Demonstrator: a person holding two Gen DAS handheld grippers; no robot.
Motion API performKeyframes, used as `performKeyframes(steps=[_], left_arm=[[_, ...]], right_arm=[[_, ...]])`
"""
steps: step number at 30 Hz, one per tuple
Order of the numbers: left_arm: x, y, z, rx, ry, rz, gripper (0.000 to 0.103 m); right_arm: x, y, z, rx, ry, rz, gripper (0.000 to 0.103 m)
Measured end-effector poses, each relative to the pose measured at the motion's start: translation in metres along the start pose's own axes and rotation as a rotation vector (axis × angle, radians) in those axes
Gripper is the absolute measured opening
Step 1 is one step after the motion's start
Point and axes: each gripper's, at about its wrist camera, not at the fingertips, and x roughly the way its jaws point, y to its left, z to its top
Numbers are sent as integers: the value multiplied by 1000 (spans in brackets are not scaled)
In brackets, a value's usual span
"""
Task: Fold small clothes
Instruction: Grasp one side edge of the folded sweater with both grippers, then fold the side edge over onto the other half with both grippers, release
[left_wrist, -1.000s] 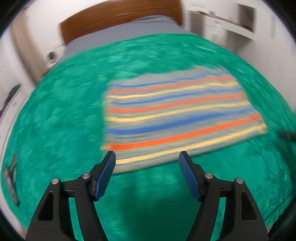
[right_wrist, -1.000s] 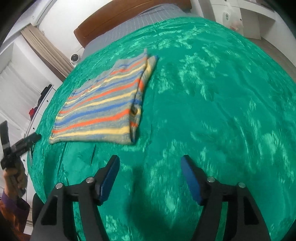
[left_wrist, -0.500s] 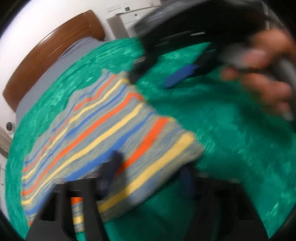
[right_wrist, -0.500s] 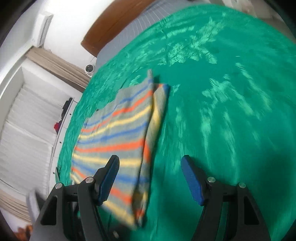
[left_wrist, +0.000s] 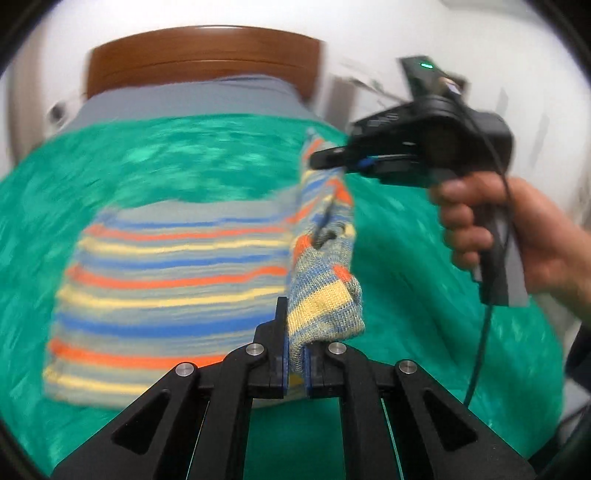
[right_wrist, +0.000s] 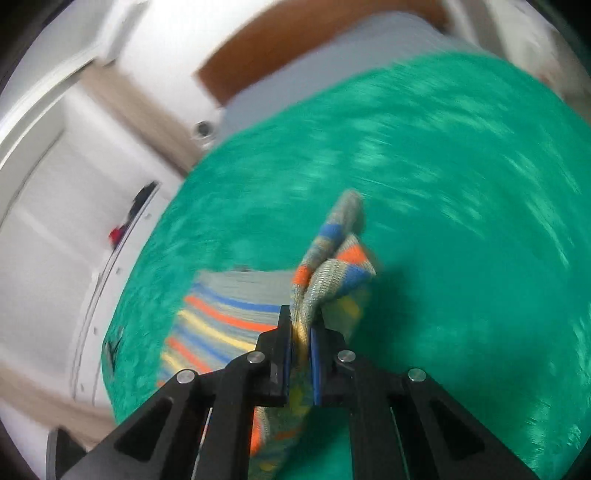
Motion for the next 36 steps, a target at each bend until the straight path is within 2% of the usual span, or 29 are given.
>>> performKeyframes(steps=[4, 9, 11, 12, 14, 15, 16, 18, 20, 23, 26, 27, 29, 31, 32, 34, 36], left_arm=[[-28, 67, -10, -157, -4, 56, 4], [-35, 131, -34, -289, 39, 133, 4], [-36, 151, -45, -336, 68, 142, 5], [-30, 160, -45, -354, 95, 142, 11], [-27, 173, -51, -379, 142, 157, 17], [-32, 178, -51, -385, 139, 139, 18], [-34, 179, -49, -385, 134, 131, 23], [-47, 179, -49, -364, 116, 173, 65], [-58, 175, -48, -327, 75, 175, 73], [-49, 170, -36, -268, 85, 177, 73], [-28, 178, -27, -259, 117, 250, 70], [-14, 194, -21, -278, 149, 277, 63], [0, 209, -25, -318, 208, 284, 62], [1, 212, -26, -303, 212, 288, 62], [0, 210, -25, -279, 219, 297, 62], [-5, 205, -22, -224, 237, 322, 62], [-13, 205, -17, -197, 239, 339, 64]], right_arm=[[54, 86, 11, -125, 54, 36, 9], [141, 153, -2, -209, 145, 9, 9], [167, 166, -10, -229, 165, -16, 9], [177, 168, -14, -224, 173, -16, 11], [193, 164, -22, -169, 196, 8, 22], [194, 161, -24, -135, 197, 39, 40], [187, 157, -26, -105, 179, 83, 49], [168, 154, -27, -107, 145, 101, 49], [140, 145, -31, -129, 124, 83, 49], [96, 137, -47, -216, 109, 39, 49], [69, 138, -74, -308, 127, 36, 49], [66, 139, -86, -335, 137, 36, 49], [72, 137, -121, -380, 194, 22, 49], [92, 126, -157, -412, 299, -59, 49], [96, 121, -168, -426, 310, -86, 49], [91, 117, -177, -433, 269, -94, 49], [83, 110, -173, -363, 272, -75, 49]])
